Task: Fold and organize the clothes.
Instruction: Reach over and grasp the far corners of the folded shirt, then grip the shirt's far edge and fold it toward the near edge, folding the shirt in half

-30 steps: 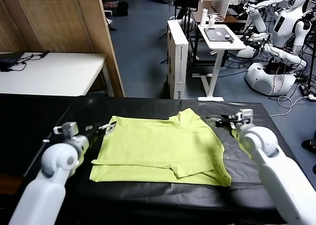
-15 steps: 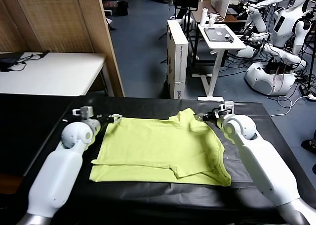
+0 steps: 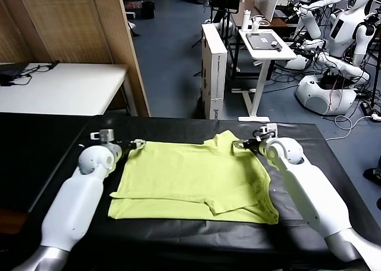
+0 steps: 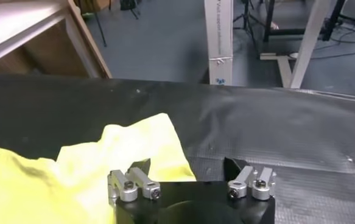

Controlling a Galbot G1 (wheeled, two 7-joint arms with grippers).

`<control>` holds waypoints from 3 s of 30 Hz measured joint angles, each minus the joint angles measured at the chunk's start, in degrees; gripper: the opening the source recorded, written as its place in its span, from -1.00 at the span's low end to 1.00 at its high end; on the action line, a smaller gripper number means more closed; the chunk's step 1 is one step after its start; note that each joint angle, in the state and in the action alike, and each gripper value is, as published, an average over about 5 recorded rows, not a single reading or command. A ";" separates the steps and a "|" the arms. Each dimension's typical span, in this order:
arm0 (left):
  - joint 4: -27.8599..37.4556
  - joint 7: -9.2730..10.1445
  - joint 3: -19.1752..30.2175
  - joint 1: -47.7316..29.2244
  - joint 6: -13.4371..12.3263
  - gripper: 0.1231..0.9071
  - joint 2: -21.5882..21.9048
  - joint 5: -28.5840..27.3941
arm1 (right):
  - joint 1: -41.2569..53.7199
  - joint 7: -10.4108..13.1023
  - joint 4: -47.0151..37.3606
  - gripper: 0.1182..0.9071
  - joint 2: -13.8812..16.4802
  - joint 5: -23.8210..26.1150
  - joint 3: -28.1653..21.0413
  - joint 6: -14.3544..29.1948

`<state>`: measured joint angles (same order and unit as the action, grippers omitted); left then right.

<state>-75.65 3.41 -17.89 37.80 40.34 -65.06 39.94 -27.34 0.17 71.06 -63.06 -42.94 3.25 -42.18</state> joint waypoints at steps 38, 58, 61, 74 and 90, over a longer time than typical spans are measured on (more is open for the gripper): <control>-5.10 1.80 -0.94 2.21 -0.87 -0.88 1.10 2.49 | -3.31 -0.67 6.61 -0.80 2.77 -1.69 1.77 2.69; -31.76 5.33 -10.66 22.26 0.67 -0.88 7.64 9.46 | -18.27 2.57 29.40 -0.80 12.30 -7.00 10.18 -0.01; -35.75 5.74 -11.99 25.22 1.09 -0.88 8.22 9.44 | -22.31 2.74 33.77 -0.80 14.12 -7.12 12.12 -0.02; -46.11 5.15 -15.94 39.13 1.38 -0.88 8.70 5.74 | -39.79 5.97 46.78 -0.80 20.15 -6.11 17.13 -0.02; -46.52 4.78 -19.21 46.29 0.52 -0.88 7.19 4.32 | -47.12 6.57 47.83 -0.81 20.09 -3.63 19.31 -0.02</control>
<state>-122.17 8.19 -37.10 84.09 40.87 -57.88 44.26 -74.46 6.74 118.89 -42.97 -46.57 22.56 -42.20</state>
